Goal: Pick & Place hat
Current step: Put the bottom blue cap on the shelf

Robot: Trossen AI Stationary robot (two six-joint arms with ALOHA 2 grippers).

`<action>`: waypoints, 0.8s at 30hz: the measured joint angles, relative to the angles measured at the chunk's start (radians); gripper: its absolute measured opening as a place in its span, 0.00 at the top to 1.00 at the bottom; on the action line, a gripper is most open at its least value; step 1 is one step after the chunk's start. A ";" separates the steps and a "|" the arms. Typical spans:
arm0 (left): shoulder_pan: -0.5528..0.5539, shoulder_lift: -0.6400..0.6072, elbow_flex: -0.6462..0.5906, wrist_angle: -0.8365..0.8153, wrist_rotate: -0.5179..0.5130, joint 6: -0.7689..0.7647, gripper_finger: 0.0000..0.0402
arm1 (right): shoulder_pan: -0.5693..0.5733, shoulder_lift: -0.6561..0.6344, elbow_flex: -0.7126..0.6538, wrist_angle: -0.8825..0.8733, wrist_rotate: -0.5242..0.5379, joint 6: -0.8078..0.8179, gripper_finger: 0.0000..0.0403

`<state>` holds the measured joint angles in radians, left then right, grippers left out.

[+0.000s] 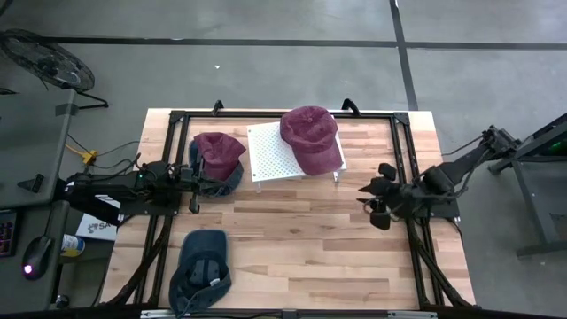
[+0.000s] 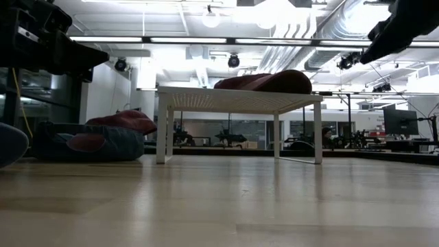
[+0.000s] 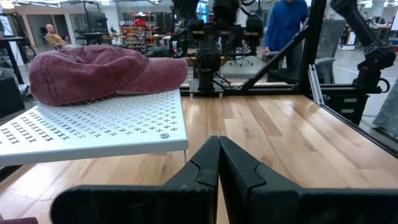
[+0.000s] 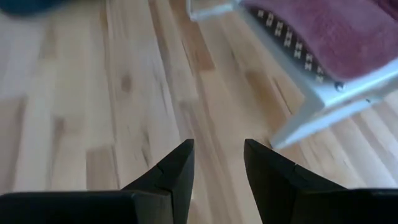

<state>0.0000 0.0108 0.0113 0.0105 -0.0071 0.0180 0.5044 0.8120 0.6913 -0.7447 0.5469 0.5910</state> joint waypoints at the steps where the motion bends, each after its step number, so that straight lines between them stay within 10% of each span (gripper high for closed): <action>1: 0.000 0.000 0.000 0.000 0.000 0.000 0.98 | -0.015 -0.023 -0.026 0.044 0.000 -0.019 0.67; 24: 0.000 0.000 0.000 0.000 0.000 0.000 0.98 | -0.140 -0.320 -0.516 0.911 0.163 -0.538 0.67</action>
<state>-0.0001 0.0105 0.0113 0.0105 -0.0071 0.0178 0.3645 0.4920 0.1752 0.1661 0.7097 0.0533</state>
